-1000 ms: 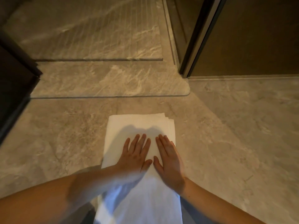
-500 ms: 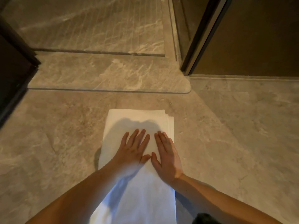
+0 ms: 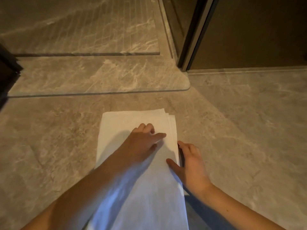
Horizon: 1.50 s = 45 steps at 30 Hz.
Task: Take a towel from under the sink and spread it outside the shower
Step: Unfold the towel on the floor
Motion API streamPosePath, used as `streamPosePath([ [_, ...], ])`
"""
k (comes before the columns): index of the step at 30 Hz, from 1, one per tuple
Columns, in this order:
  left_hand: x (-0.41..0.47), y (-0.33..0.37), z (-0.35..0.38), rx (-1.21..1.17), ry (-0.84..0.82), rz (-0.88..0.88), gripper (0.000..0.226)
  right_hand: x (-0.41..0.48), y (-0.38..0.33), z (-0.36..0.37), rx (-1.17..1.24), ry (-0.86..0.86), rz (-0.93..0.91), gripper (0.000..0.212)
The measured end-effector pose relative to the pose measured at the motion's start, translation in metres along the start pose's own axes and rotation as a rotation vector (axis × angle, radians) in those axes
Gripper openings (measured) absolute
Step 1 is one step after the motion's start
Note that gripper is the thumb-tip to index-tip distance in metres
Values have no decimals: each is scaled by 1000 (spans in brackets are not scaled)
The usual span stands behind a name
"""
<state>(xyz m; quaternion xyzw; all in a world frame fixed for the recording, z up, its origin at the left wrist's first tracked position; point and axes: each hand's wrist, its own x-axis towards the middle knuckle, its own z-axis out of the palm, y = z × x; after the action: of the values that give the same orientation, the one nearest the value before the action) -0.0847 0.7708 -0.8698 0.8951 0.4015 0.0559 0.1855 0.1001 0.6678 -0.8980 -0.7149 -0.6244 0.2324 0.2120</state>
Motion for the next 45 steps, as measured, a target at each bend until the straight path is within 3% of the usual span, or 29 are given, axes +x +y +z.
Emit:
streamPosePath([
  [8,68,-9,-16,28,-512,-17,49,-2,-2,-1,179,-53,113,49],
  [11,79,-4,-20,12,-583,-38,47,-1,-2,-1,356,-44,183,47],
  [17,83,-8,-16,-44,-502,-8,30,8,-4,-6,609,-93,265,31],
  [19,77,-12,-8,-118,-394,-3,26,8,-7,-5,513,-98,238,18],
  [23,53,-19,1,-357,-118,24,27,-6,-14,-4,358,-58,175,12],
  [25,40,-18,5,-471,-22,-41,28,-13,-18,-3,450,-67,176,15],
  [28,27,-10,11,-732,72,-281,21,-19,-26,-1,630,-62,223,23],
  [32,23,7,14,-821,190,-365,20,-24,-24,-3,557,-120,118,34],
  [37,21,13,14,-983,147,-305,45,-32,-14,-15,498,-356,46,74],
  [41,21,12,8,-839,102,-261,45,-42,-13,-21,586,-509,73,70],
  [45,19,8,9,-745,82,-256,31,-44,-18,-21,618,-482,142,72],
])
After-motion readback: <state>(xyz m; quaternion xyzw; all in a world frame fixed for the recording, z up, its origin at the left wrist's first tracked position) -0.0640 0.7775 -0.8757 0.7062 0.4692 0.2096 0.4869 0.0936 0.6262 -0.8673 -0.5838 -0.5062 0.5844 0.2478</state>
